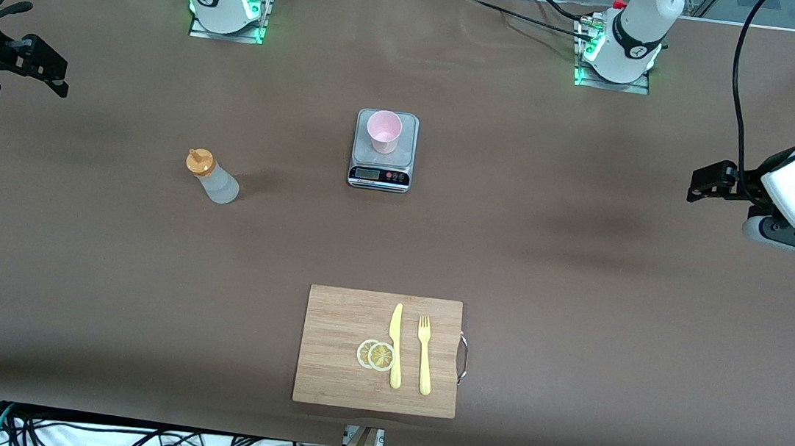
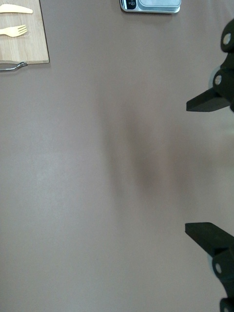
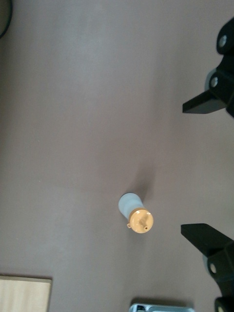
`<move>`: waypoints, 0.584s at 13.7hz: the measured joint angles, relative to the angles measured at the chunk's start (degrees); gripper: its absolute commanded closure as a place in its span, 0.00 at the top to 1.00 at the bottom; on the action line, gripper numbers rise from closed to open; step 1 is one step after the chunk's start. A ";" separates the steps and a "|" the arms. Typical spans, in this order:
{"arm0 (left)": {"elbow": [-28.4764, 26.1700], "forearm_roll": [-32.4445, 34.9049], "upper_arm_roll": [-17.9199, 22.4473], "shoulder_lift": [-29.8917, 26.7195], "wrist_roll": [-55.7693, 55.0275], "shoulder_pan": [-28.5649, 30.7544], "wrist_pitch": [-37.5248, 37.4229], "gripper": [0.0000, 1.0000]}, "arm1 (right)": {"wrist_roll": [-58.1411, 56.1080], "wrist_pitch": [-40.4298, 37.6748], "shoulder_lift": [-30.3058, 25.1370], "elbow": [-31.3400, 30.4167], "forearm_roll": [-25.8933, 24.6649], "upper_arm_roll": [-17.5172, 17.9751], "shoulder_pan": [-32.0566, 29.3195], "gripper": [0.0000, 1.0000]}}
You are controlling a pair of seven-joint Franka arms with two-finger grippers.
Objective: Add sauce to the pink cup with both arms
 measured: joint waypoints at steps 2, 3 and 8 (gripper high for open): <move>0.00 0.00 0.00 0.00 0.00 0.00 0.00 1.00 | 3.31 0.00 -0.11 0.40 0.01 0.26 0.01 1.00; 0.00 0.00 0.00 0.00 0.00 0.00 0.00 1.00 | 4.48 -0.01 -0.12 0.52 0.01 0.36 0.02 1.00; 0.01 0.00 -0.01 0.00 0.00 -0.02 0.00 1.00 | 5.93 -0.11 -0.13 0.84 0.01 0.14 -0.01 1.00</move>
